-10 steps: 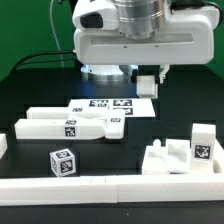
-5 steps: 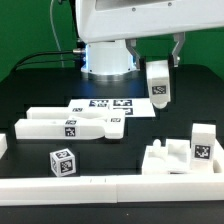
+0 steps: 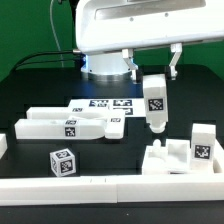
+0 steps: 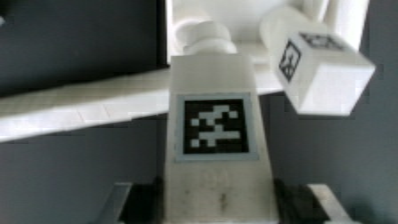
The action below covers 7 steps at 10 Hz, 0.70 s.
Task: Assemble chair
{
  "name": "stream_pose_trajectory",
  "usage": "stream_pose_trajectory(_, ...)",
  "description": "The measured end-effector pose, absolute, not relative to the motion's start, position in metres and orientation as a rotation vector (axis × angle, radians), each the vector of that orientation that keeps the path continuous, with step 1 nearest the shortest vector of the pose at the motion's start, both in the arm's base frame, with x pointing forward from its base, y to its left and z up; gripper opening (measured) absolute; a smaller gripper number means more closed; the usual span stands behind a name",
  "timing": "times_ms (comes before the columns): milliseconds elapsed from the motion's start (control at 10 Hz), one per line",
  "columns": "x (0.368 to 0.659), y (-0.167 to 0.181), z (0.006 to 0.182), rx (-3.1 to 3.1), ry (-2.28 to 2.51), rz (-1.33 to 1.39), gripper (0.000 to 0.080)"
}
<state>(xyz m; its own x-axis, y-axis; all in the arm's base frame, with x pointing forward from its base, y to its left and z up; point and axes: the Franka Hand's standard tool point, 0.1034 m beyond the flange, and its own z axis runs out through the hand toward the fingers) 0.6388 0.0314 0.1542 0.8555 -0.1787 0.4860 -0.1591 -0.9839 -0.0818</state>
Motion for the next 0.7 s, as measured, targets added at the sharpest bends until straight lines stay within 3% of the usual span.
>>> stream_pose_trajectory(200,0.637,0.029,0.137,-2.940,0.292,-1.096,0.0284)
stream_pose_trajectory(300,0.632,0.031,0.124,-2.957,0.275,-1.078,0.0284)
stream_pose_trajectory(500,0.630,0.032,0.124,-2.966,0.274,-1.036,0.0284)
stream_pose_trajectory(700,0.616,0.045,0.112,-2.977,0.285,-0.985,0.0284)
